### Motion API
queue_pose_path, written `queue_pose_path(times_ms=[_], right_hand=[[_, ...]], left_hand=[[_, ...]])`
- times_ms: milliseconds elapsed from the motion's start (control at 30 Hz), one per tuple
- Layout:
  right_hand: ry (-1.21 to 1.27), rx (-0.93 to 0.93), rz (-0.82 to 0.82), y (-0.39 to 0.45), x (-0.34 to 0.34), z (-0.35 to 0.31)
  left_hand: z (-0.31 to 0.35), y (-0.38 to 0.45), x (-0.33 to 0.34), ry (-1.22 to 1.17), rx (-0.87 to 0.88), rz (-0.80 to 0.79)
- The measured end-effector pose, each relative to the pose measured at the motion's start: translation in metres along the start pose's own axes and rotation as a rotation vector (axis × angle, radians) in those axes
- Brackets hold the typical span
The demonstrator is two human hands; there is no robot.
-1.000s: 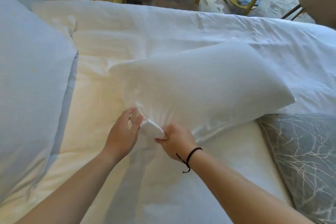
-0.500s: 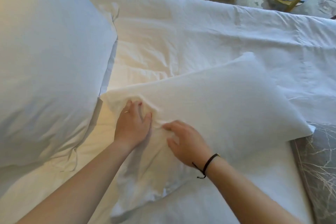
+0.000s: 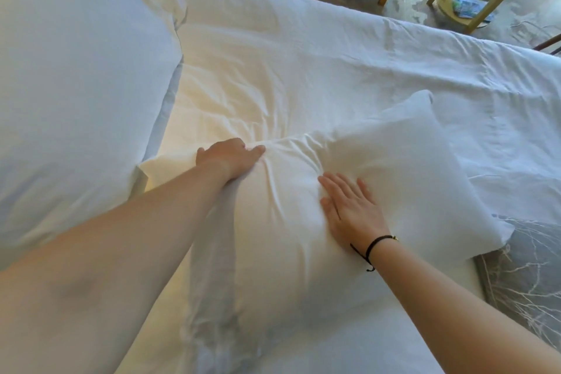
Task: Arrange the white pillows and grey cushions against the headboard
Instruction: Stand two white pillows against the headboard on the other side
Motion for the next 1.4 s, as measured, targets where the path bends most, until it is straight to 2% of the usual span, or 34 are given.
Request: queue_pose_path(times_ms=[67, 200, 367, 467, 567, 600, 633, 700, 767, 800, 867, 900, 1067, 1233, 1400], right_hand=[[0.003, 0.002, -0.025, -0.016, 0.007, 0.003], [0.035, -0.004, -0.055, -0.043, 0.003, -0.002], [0.027, -0.040, 0.031, -0.091, -0.040, -0.024], [0.034, -0.154, 0.050, -0.110, -0.079, -0.042], [-0.065, -0.300, 0.285, -0.116, -0.137, -0.055], [-0.117, -0.332, 0.297, -0.114, -0.148, -0.058], [-0.171, -0.346, 0.223, -0.109, -0.151, -0.059], [-0.251, -0.272, -0.085, -0.098, -0.138, -0.048], [-0.273, -0.158, -0.363, -0.100, -0.116, -0.028], [-0.273, -0.141, -0.403, -0.104, -0.108, -0.021], [-0.295, -0.148, -0.358, -0.113, -0.104, -0.015], [-0.305, -0.155, -0.339, -0.118, -0.102, -0.014], [-0.337, -0.203, -0.442, -0.139, -0.097, -0.014], [-0.480, -0.212, -0.374, -0.143, -0.092, -0.021], [-0.462, -0.135, -0.219, -0.153, -0.099, -0.020]], left_hand=[[0.006, -0.012, 0.006, 0.081, -0.007, -0.002], [0.015, -0.063, 0.013, 0.202, 0.072, 0.102], [0.020, -0.161, 0.030, 0.230, 0.190, 0.293], [0.022, -0.220, 0.048, 0.184, 0.263, 0.260], [0.020, -0.253, 0.059, 0.048, 0.334, 0.117], [0.020, -0.260, 0.063, 0.003, 0.352, 0.067], [0.021, -0.268, 0.067, -0.033, 0.366, 0.026], [0.021, -0.282, 0.075, -0.051, 0.374, 0.014], [0.015, -0.295, 0.075, -0.033, 0.339, 0.116], [0.010, -0.301, 0.072, -0.019, 0.311, 0.194], [-0.002, -0.309, 0.067, 0.045, 0.236, 0.316], [-0.011, -0.310, 0.067, 0.084, 0.187, 0.327], [-0.055, -0.313, 0.083, 0.186, 0.046, 0.136], [-0.047, -0.326, 0.080, 0.287, 0.126, 0.101], [-0.027, -0.346, 0.070, 0.324, 0.233, 0.200]])
Point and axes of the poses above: each hand's wrist, its own y-axis towards the middle knuckle, its own x-axis out of the palm, z = x × y, the point moved 8 cm from there along y, towards the middle knuckle, and after that the axes turned 11 degrees about -z, right-handed, at the moved point
